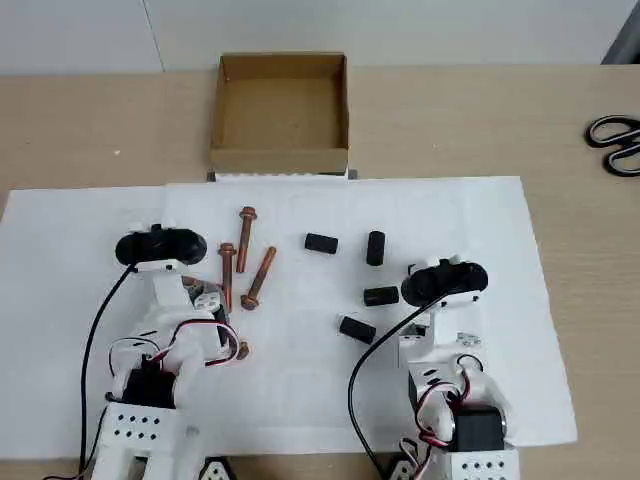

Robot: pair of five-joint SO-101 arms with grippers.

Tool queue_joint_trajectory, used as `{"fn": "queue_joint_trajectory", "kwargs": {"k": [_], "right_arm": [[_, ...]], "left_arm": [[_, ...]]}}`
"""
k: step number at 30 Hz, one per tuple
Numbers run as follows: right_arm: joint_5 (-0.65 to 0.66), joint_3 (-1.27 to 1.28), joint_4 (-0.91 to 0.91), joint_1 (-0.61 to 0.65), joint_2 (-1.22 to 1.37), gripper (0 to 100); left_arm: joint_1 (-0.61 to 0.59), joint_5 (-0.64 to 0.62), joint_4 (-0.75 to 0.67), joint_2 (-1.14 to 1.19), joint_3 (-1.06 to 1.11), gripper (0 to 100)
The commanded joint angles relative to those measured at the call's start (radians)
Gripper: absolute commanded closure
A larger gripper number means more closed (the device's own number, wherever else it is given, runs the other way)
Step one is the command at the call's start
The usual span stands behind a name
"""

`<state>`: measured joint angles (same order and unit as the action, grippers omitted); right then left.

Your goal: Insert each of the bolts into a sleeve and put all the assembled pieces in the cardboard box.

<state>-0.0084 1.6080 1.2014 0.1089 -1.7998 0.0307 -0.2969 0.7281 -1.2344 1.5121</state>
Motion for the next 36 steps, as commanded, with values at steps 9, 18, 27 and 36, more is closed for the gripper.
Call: {"fn": "queue_joint_trajectory", "kwargs": {"k": [9, 18, 27, 36], "right_arm": [[0.005, -0.055, -0.021, -0.010, -0.010, 99.5], [-0.038, -0.308, -0.021, -0.015, 0.208, 99.6], [-0.103, -0.907, 0.088, -0.071, 0.920, 99.5], [-0.083, -1.554, 0.438, 0.001, 1.506, 99.5]], "left_arm": [[-0.101, -0.003, 0.009, -0.009, -0.085, 99], [-0.080, 0.072, 0.333, 0.003, -0.492, 99], [-0.083, 0.293, 0.330, 0.253, -0.521, 99], [-0.078, 0.339, 0.236, 0.660, -0.619, 99]]}}
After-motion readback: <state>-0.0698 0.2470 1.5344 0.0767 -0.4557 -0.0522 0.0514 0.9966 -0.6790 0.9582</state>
